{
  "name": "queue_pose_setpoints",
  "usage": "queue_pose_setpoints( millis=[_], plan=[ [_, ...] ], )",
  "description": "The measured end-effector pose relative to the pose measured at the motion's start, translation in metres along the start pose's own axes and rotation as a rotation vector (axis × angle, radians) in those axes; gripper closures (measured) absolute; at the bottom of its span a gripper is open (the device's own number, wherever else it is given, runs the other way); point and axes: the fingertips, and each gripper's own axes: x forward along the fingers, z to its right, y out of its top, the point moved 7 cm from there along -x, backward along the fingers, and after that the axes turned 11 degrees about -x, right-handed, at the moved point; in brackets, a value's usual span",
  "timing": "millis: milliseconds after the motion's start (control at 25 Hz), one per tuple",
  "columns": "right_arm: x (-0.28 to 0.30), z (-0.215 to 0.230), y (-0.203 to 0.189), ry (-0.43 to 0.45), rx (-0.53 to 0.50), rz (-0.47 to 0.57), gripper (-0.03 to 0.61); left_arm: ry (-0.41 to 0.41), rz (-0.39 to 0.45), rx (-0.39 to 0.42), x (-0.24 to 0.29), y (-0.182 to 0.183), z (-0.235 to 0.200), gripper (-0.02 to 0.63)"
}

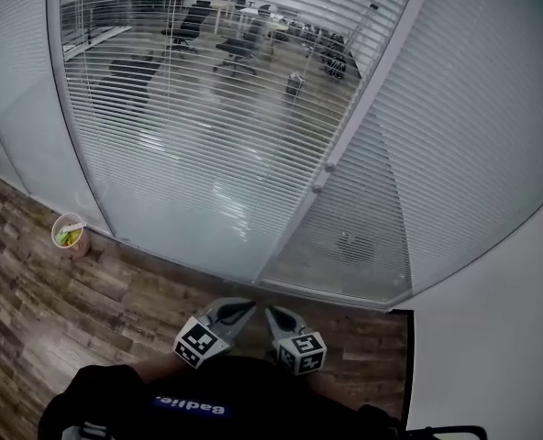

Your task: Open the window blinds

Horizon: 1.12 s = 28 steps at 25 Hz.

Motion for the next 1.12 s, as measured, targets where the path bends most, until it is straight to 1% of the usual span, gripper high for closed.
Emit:
queue_pose_setpoints(
  millis=[200, 360, 440, 560, 720, 880, 1120],
  plan=[
    [-0.024, 0.004, 0.004, 0.011, -0.033, 0.04, 0.575, -0.004, -0.002, -0.006, 0.009, 0.002, 0.021, 0.615],
    [-0.056, 0.016, -0.002, 0.0, -0.02, 0.102, 0.575, -0.004, -0.005, -0.011, 0.023, -0.002, 0.046, 0.615],
    [-0.072, 0.022, -0.004, -0.009, -0.013, 0.146, 0.575, 0.008, -0.003, -0.019, 0.027, -0.002, 0.059, 0.615],
    [-0.09, 0.03, -0.007, -0.019, -0.04, 0.227, 0.575, 0.031, -0.004, -0.021, 0.027, -0.002, 0.076, 0.615],
    [-0.106, 0.028, -0.01, 0.009, -0.073, 0.318, 0.575, 0.074, -0.013, -0.049, 0.036, -0.016, 0.092, 0.615],
    [-0.114, 0.037, -0.006, 0.004, -0.094, 0.362, 0.576, 0.107, -0.009, -0.076, 0.048, -0.022, 0.097, 0.615],
    [-0.122, 0.046, 0.004, -0.045, -0.117, 0.387, 0.577, 0.049, 0.0, -0.044, 0.059, -0.012, 0.094, 0.615]
  ],
)
